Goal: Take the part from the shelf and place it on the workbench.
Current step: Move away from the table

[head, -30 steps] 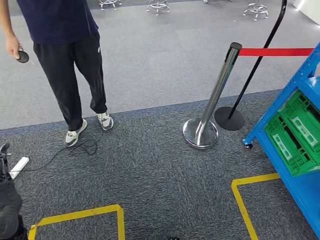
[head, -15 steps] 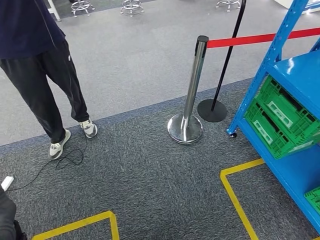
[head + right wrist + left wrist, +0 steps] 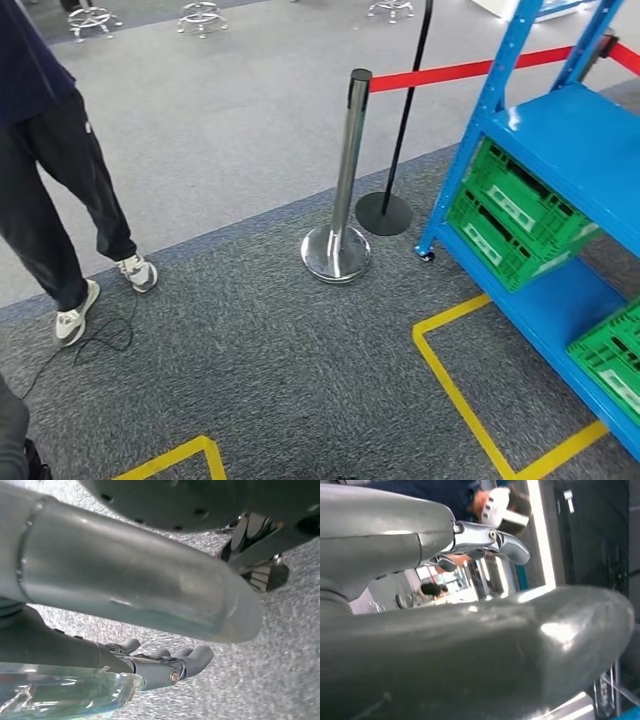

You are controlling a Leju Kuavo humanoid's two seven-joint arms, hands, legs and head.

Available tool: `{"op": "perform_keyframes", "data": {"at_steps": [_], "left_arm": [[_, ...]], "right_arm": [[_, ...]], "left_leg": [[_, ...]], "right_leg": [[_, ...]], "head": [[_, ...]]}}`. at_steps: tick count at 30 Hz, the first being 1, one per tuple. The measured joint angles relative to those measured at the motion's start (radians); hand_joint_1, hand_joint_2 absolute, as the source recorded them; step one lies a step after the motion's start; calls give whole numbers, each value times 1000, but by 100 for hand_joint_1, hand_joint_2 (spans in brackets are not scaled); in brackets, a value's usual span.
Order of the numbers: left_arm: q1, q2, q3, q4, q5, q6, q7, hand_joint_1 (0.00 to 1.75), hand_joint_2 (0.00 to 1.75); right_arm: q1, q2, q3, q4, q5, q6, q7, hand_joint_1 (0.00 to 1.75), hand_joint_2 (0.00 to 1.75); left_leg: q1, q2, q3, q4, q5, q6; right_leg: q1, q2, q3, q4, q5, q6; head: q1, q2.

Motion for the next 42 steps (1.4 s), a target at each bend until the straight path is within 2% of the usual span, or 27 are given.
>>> {"op": "perform_keyframes", "data": {"at_steps": [1, 4, 6, 8, 10, 11, 13, 14, 15, 16, 17, 19, 20, 22, 23, 24, 26, 28, 29, 30, 31, 32, 34, 36, 39, 41, 42], "left_arm": [[0, 0, 0, 0, 0, 0, 0, 0, 0], [-1, 0, 0, 0, 0, 0, 0, 0, 0], [-1, 0, 0, -1, 0, 0, 0, 0, 0], [-2, 0, -1, -2, 2, 1, 0, 0, 0], [-3, 2, -2, -3, 7, 3, 0, 0, 0], [-4, 4, -2, -4, 9, 5, 0, 0, 0], [-4, 9, -3, -5, 10, 12, 0, 0, 0], [-4, 12, -3, -5, 8, 15, 0, 0, 0], [-4, 14, -4, -5, 5, 18, -1, 0, 0], [-4, 17, -5, -5, 1, 20, -1, 0, 0], [-5, 19, -7, -5, -3, 24, -2, 0, 0], [-5, 22, -11, -6, -8, 33, -2, 0, 0], [-5, 22, -13, -7, -8, 40, -4, 0, 0], [-3, 23, -17, -11, 1, 55, -13, 0, 0], [-2, 23, -18, -14, 11, 63, -22, 0, 0], [-2, 23, -19, -18, 22, 68, -33, 0, 0], [0, 24, -20, -27, 39, 69, -51, 0, 0], [1, 29, -23, -32, 51, 51, -53, 0, 0], [-2, 31, -28, -32, 62, 35, -46, 0, 0], [-7, 32, -34, -31, 78, 16, -35, 0, 0], [-14, 33, -40, -29, 94, -4, -21, 0, 0], [-21, 33, -44, -23, 110, -23, -9, 0, 0], [-32, 33, -48, -3, 138, -53, 12, 0, 0], [-38, 32, -48, 24, 167, -74, 27, 0, 0], [-45, 22, -39, 74, 227, -99, 32, 0, 0], [-51, 8, -19, 111, 274, -117, 24, 0, 0], [-53, -1, -5, 128, 295, -126, 20, 0, 0]], "right_arm": [[1, 0, 0, 0, 0, 0, 0, 0, 0], [1, -1, 0, -1, 0, 0, 0, 0, 0], [-3, -1, 0, -1, 0, 0, 0, 0, 0], [-2, -1, 0, -1, 0, 0, 1, 0, 0], [1, -1, 0, -1, 1, 0, 4, 0, 0], [0, -1, 0, -1, 2, 0, 5, 0, 0], [-2, -1, 0, -1, 4, 2, 7, 0, 0], [-3, -1, 0, -2, 5, 3, 9, 0, 0], [-2, -1, 0, -2, 6, 3, 10, 0, 0], [-1, -1, 0, -2, 7, 3, 10, 0, 0], [-1, -1, 0, -2, 7, 3, 10, 0, 0], [-2, 0, 0, -2, 8, 3, 9, 0, 0], [-3, 0, 0, -2, 7, 3, 8, 0, 0], [-3, 0, 0, -3, 6, 3, 5, 0, 0], [-1, 0, -1, -3, 5, 3, 4, 0, 0], [2, 0, -2, -3, 3, 3, 2, 0, 0], [4, 0, -6, -3, 1, 3, -1, 0, 0], [0, 0, -8, -3, -1, 5, -6, 0, 0], [-1, -1, -10, -3, -2, 6, -9, 0, 0], [-2, -2, -12, -3, -3, 9, -11, 0, 0], [-2, -5, -15, -3, -4, 13, -14, 0, 0], [-2, -9, -18, -3, -5, 19, -17, 0, 0], [-5, -19, -25, -3, -10, 31, -24, 0, 0], [-11, -25, -31, -3, -17, 40, -32, 0, 0], [-18, -29, -43, -3, -29, 45, -43, 0, 0], [-21, -31, -53, -3, -36, 45, -46, 0, 0], [-23, -31, -56, -3, -39, 45, -45, 0, 0]], "left_leg": [[-1, 9, 2, 0, -1, 0], [-4, 33, 10, 3, -8, -8], [-9, 46, 12, 6, -12, -16], [-10, 57, 12, 6, -14, -24], [-6, 37, 3, 30, -34, -36], [-4, 19, -15, 69, -59, -42], [-2, -10, -79, 202, -123, -48], [-1, -14, -112, 264, -144, -49], [0, -16, -132, 298, -147, -49], [1, -17, -134, 293, -128, -49], [2, -21, -116, 250, -94, -48], [8, -56, -53, 110, -24, -48], [11, -75, -29, 56, -5, -47], [12, -94, -14, 15, -1, -40], [11, -85, -16, 14, 1, -33], [10, -76, -16, 11, 4, -25], [10, -54, -15, 7, 8, -10], [7, -32, -16, 6, 8, -2], [5, -20, -16, 6, 8, -1], [3, -10, -17, 7, 8, -1], [2, 0, -16, 7, 8, -1], [2, 9, -16, 7, 8, -1], [0, 24, -13, 8, 6, -5], [-3, 37, -11, 11, 3, -14], [-3, 50, -10, 11, 3, -30], [0, 25, -24, 46, -25, -42], [1, 7, -47, 95, -54, -48]], "right_leg": [[0, -3, 14, -18, 17, 0], [3, -43, 126, -209, 91, -7], [8, -60, 160, -270, 100, -17], [10, -43, 157, -271, 103, -30], [7, -28, 155, -274, 108, -41], [4, -20, 154, -276, 111, -46], [3, -2, 150, -276, 113, -51], [3, 7, 149, -276, 114, -52], [3, 17, 148, -276, 114, -52], [2, 28, 148, -275, 115, -51], [1, 38, 148, -275, 116, -50], [0, 60, 147, -273, 118, -43], [0, 70, 143, -272, 120, -38], [0, 87, 134, -273, 126, -25], [-3, 96, 129, -277, 130, -19], [-4, 92, 123, -274, 129, -14], [-3, 55, 94, -223, 96, -7], [-2, 11, 36, -95, 28, -3], [-2, 4, 9, -31, 0, -1], [-2, 0, -6, 8, -11, 0], [-2, -1, 0, 8, -4, 0], [-2, -4, 26, -33, 19, -1], [0, -29, 111, -176, 71, -4], [3, -47, 163, -264, 93, -12], [5, -28, 162, -274, 98, -29], [0, -14, 162, -278, 104, -40], [-2, -7, 160, -279, 107, -44]], "head": [[0, 0], [0, 0], [-1, 0], [-2, 0], [-3, 0], [-4, 0], [-5, 0], [-5, 0], [-4, 0], [-4, 0], [-4, 0], [-5, 0], [-5, 0], [-7, 0], [-7, 0], [-7, 0], [-2, 0], [2, 0], [2, 0], [2, 0], [2, 0], [2, 0], [3, 0], [1, 0], [0, 0], [-1, 0], [-3, 0]]}}
